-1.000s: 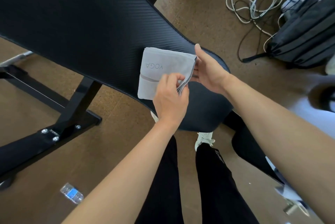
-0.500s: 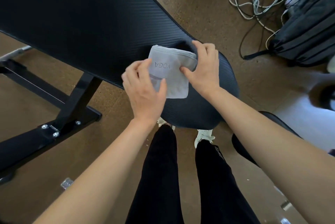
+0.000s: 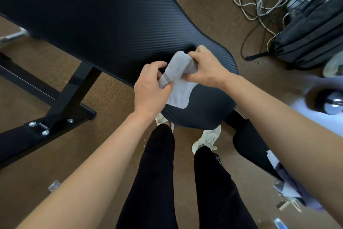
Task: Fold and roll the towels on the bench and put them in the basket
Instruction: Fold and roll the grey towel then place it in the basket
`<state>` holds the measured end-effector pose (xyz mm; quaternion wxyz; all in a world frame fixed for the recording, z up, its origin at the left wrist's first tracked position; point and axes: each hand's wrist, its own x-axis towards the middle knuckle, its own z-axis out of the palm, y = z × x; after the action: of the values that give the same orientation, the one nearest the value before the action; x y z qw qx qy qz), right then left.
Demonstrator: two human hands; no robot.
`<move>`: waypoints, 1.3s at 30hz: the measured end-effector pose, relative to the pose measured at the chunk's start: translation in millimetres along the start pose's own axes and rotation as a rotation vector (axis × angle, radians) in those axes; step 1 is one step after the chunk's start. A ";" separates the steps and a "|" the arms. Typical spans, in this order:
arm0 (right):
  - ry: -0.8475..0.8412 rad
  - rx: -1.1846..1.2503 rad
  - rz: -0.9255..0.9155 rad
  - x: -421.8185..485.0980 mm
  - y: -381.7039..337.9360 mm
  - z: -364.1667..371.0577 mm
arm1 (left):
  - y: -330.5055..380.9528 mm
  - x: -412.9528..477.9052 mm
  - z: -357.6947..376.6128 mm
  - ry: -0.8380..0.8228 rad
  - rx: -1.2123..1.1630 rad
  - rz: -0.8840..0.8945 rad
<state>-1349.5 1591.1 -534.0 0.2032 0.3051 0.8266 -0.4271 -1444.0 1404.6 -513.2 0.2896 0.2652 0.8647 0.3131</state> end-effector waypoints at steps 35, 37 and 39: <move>0.246 1.671 0.002 -435.2 269.8 -23.0 | 245.1 -194.6 220.4 -0.963 -0.703 -0.312; 0.341 1.580 0.002 -464.4 287.1 -21.3 | 266.6 -216.7 237.6 -0.981 -0.645 -0.321; 0.456 1.500 -0.041 -493.0 299.6 -19.7 | 287.6 -239.3 255.1 -1.052 -0.499 -0.216</move>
<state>-787.3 1578.9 -403.5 -0.2399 0.4256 0.3441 -0.8018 -1028.5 1541.2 -395.5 0.7633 0.2191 0.5273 0.3023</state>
